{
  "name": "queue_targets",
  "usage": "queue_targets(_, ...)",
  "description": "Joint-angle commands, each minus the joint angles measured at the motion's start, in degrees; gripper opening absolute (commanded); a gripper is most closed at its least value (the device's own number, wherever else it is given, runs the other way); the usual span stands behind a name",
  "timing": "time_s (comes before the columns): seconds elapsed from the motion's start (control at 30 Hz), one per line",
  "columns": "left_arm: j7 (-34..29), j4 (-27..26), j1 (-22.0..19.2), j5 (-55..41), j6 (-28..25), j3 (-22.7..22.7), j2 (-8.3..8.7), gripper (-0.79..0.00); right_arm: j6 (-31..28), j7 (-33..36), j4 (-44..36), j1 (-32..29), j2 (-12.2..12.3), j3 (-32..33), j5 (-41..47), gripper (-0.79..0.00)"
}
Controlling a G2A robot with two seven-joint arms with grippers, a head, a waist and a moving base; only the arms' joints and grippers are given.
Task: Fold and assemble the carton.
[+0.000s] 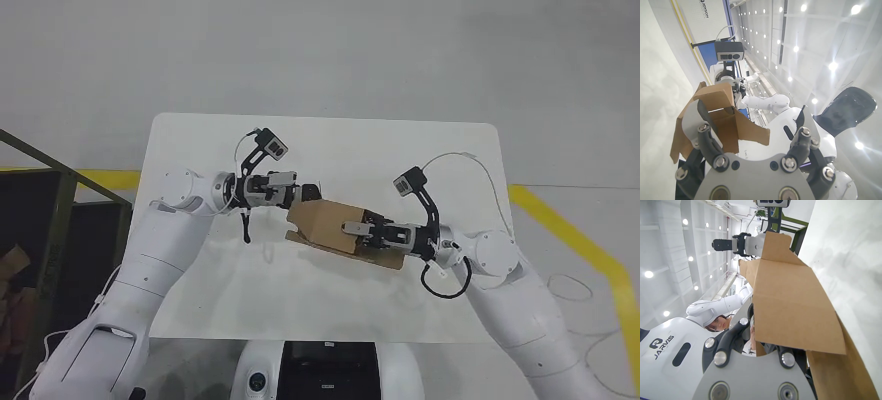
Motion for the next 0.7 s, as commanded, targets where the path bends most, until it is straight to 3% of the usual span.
queue_targets(0.0, -0.16, 0.18, -0.11, -0.08, -0.06, 0.11, -0.07, 0.000, 0.06, 0.17, -0.08, 0.06, -0.07, -0.44, 0.19, -0.785)
queue_targets(0.67, -1.18, 0.98, 0.14, -0.49, -0.31, -2.46, 0.20, 0.000, 0.87, 1.98, 0.57, 0.07, -0.01, -0.64, 1.12, -0.785)
